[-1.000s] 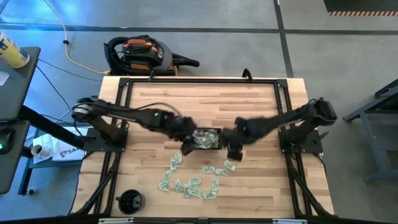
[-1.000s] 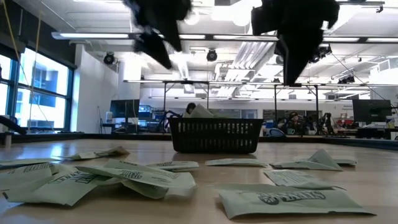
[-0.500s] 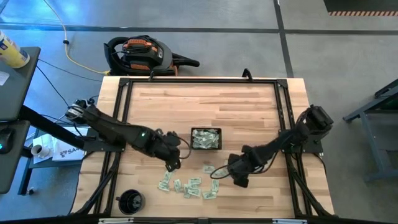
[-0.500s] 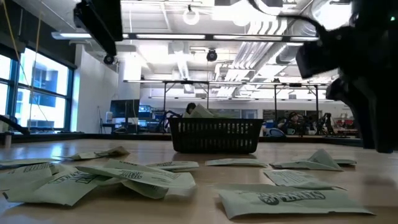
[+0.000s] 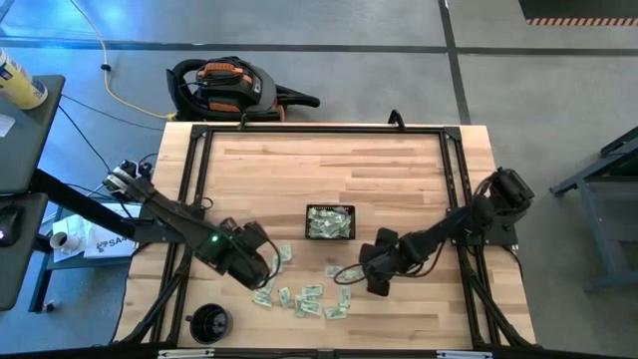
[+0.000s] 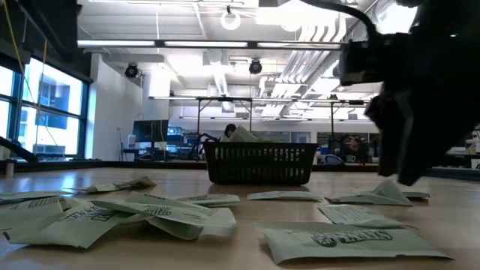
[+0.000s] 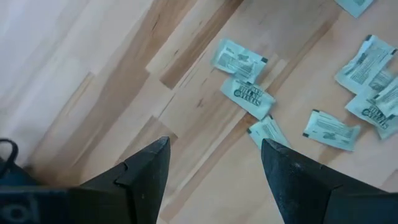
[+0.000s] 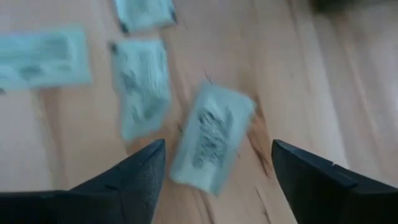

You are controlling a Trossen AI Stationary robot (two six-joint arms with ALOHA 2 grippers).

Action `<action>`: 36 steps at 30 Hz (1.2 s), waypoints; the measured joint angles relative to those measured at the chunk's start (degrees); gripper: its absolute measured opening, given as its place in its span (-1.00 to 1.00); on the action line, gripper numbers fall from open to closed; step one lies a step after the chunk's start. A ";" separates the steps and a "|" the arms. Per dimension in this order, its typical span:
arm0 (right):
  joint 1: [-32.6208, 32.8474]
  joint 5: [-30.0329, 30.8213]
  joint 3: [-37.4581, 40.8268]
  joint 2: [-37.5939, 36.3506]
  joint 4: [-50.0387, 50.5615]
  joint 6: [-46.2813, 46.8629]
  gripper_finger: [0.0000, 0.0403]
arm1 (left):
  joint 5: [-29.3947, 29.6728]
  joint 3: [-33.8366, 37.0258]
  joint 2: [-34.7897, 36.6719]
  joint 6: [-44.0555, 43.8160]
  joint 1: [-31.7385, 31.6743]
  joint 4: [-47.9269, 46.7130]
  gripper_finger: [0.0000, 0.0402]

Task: Pick and place Stevia / Truvia into bins
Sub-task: Put the green stevia packet into the black basket

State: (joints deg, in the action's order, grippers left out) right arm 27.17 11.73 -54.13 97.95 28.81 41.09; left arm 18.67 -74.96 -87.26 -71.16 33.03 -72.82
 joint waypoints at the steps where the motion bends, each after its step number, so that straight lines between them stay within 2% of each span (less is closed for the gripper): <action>1: -0.66 -0.90 0.44 0.00 -1.94 -0.97 0.41 | 0.12 0.53 0.00 -1.21 0.40 0.20 0.42; 6: -3.55 -6.02 2.69 1.32 -4.26 -2.17 0.36 | -0.73 3.69 0.57 -6.98 1.63 0.55 0.42; 10: -3.99 -4.61 3.01 2.26 -3.39 -2.64 0.18 | -3.07 5.89 0.48 -9.62 2.22 1.05 0.41; 13: -5.08 -3.95 2.96 2.34 -2.96 -3.10 -0.10 | -3.31 6.82 0.83 -10.65 2.40 1.57 0.41; 19: -7.46 -4.85 2.97 1.73 -0.76 -3.24 -0.86 | -3.27 8.60 2.16 -11.23 2.39 2.66 0.41; 20: -7.69 -5.22 3.00 1.25 -0.35 -3.52 -0.93 | -3.29 8.96 2.50 -11.30 2.39 2.82 0.41; 23: -7.77 -5.44 2.55 -1.54 4.63 -2.58 -0.91 | -3.03 10.21 4.43 -12.81 3.53 2.87 0.41; 25: -7.77 -3.51 0.58 -4.65 8.72 -2.56 -0.93 | -2.29 11.22 6.08 -15.46 5.01 2.98 0.41; 28: -8.47 1.09 -3.90 -9.76 9.60 -3.55 -0.97 | 0.86 14.08 9.00 -21.43 8.20 5.72 0.41; 31: -12.17 3.15 -6.98 -11.46 9.37 -6.23 -0.93 | 5.40 18.86 11.90 -27.45 11.04 14.92 0.41; 33: -16.34 1.17 -8.33 -10.62 6.12 -9.20 -0.93 | 7.64 22.65 12.85 -29.06 12.22 23.41 0.41; 36: -22.15 -3.67 -8.77 -7.50 0.97 -11.89 -0.90 | 7.69 28.15 12.67 -29.15 12.41 34.86 0.41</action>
State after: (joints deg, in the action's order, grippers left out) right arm 5.02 8.06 -62.90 90.45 29.78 29.19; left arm 26.36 -46.81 -74.59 -100.31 45.44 -37.95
